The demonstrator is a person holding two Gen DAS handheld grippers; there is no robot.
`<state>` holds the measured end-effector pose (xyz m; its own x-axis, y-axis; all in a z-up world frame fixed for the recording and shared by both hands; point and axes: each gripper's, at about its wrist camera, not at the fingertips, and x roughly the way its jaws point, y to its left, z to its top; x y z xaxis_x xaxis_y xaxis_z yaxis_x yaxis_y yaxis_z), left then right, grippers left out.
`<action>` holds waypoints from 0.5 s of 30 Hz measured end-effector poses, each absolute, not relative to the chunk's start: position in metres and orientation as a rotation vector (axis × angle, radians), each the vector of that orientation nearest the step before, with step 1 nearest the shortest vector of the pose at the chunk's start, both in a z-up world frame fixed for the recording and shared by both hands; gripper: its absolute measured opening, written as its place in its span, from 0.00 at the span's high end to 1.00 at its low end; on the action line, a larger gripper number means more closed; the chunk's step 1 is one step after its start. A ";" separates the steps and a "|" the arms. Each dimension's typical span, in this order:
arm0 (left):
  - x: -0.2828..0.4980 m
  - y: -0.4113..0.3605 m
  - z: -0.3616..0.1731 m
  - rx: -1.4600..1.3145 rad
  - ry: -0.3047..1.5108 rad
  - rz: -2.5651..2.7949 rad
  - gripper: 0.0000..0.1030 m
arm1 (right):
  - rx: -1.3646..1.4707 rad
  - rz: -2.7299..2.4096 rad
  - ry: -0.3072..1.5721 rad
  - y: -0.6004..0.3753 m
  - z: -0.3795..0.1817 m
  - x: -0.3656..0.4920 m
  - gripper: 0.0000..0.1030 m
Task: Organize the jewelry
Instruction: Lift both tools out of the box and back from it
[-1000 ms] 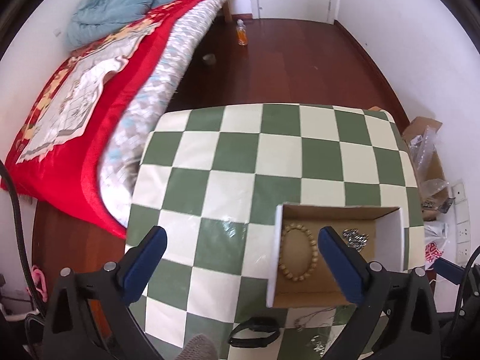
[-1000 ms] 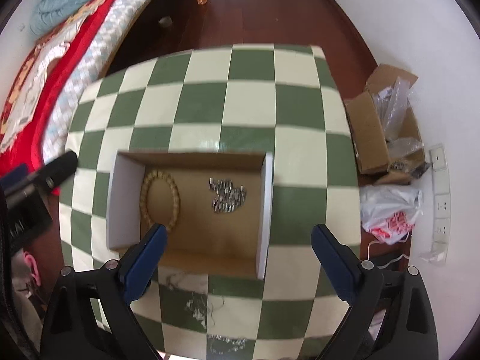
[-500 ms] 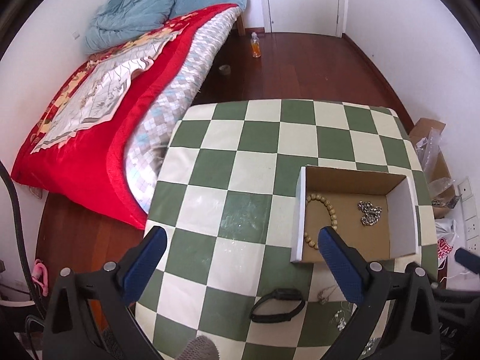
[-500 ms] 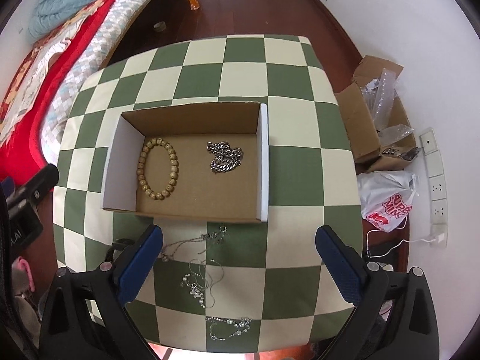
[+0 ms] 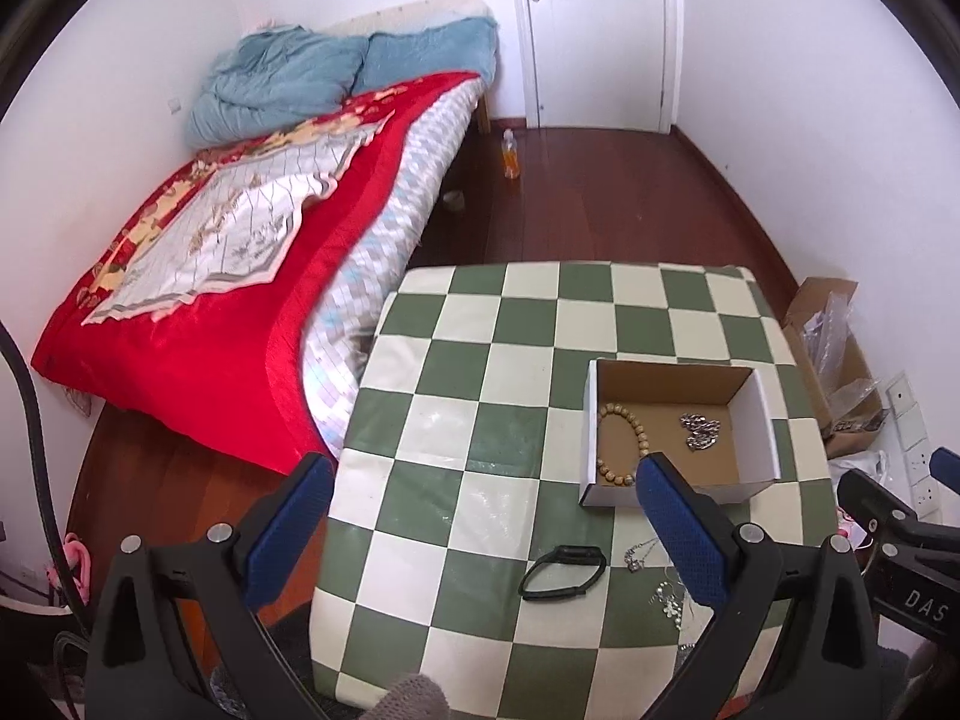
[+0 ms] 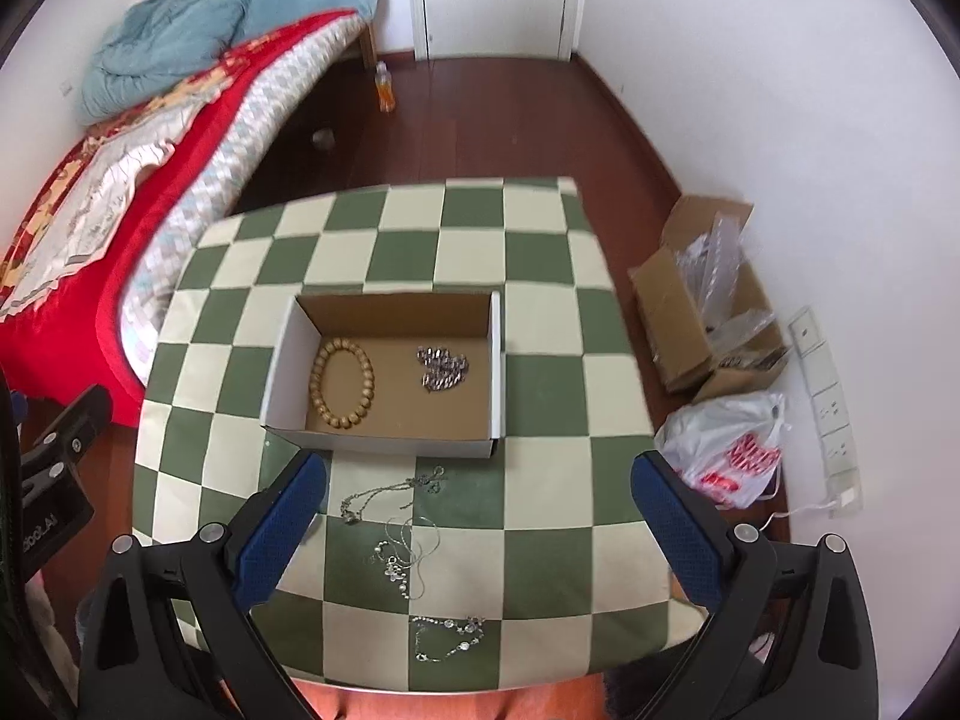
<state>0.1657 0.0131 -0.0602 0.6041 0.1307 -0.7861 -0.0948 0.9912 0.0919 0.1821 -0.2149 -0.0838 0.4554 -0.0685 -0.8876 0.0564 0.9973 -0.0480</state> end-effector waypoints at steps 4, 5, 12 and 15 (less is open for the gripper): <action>0.149 0.016 -0.048 0.039 0.890 0.138 0.00 | -0.007 -0.076 1.043 -0.213 -0.063 0.163 0.00; 0.146 0.017 -0.048 0.040 0.890 0.143 0.00 | -0.005 -0.071 1.036 -0.212 -0.059 0.159 0.00; 0.130 0.019 -0.084 0.061 0.975 0.165 0.00 | 0.044 -0.050 1.074 -0.217 -0.064 0.132 0.00; 0.129 0.017 -0.116 0.065 1.049 0.170 0.00 | 0.061 -0.070 1.156 -0.227 -0.096 0.126 0.00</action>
